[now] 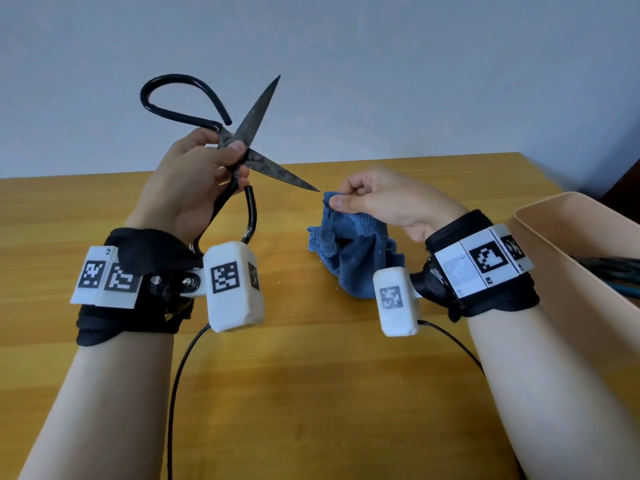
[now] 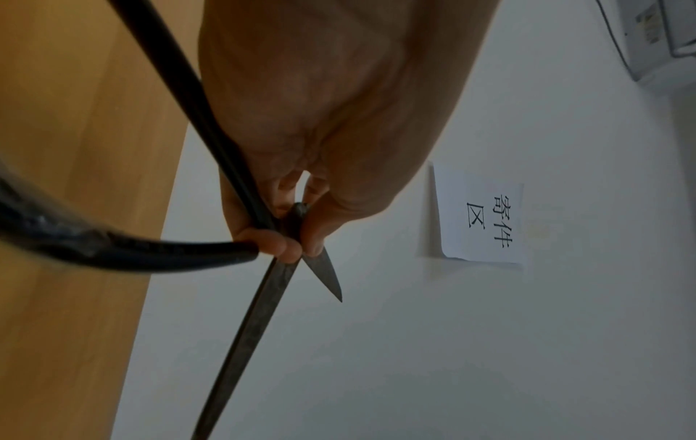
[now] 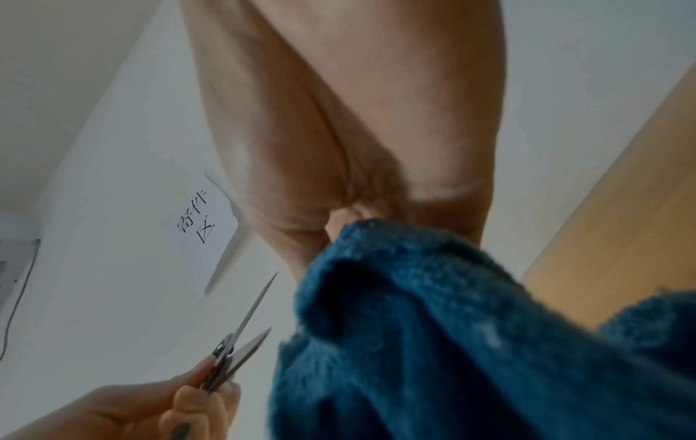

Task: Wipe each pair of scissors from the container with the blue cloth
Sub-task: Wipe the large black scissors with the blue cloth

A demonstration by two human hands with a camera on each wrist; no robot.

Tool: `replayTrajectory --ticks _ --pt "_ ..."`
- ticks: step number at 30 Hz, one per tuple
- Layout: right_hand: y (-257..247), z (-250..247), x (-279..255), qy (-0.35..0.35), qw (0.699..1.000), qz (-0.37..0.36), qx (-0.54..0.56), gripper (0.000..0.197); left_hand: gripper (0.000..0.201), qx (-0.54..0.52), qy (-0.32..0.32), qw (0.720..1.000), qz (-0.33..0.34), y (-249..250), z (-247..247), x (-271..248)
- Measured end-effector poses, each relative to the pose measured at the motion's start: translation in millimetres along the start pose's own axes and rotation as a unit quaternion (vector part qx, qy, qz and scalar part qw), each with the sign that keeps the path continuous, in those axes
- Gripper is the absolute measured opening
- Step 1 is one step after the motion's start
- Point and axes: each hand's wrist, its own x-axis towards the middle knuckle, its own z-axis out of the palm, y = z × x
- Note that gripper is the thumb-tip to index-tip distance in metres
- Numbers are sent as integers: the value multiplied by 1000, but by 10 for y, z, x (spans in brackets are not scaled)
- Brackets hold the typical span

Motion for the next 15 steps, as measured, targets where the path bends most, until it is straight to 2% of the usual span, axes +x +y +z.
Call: replayTrajectory --ticks 3,5,9,15 --pt "15 -14 22 70 994 -13 89 17 19 3 -5 1000 -1 0 -10 1" --pt "10 -20 25 93 983 -28 156 19 19 5 -9 1000 -3 -9 10 -6" --pt "-1 5 36 61 967 -25 246 30 20 3 -19 1000 -5 -13 52 -18" --pt "-29 57 -1 15 976 -23 217 10 22 -1 -20 1000 -2 -7 86 -28"
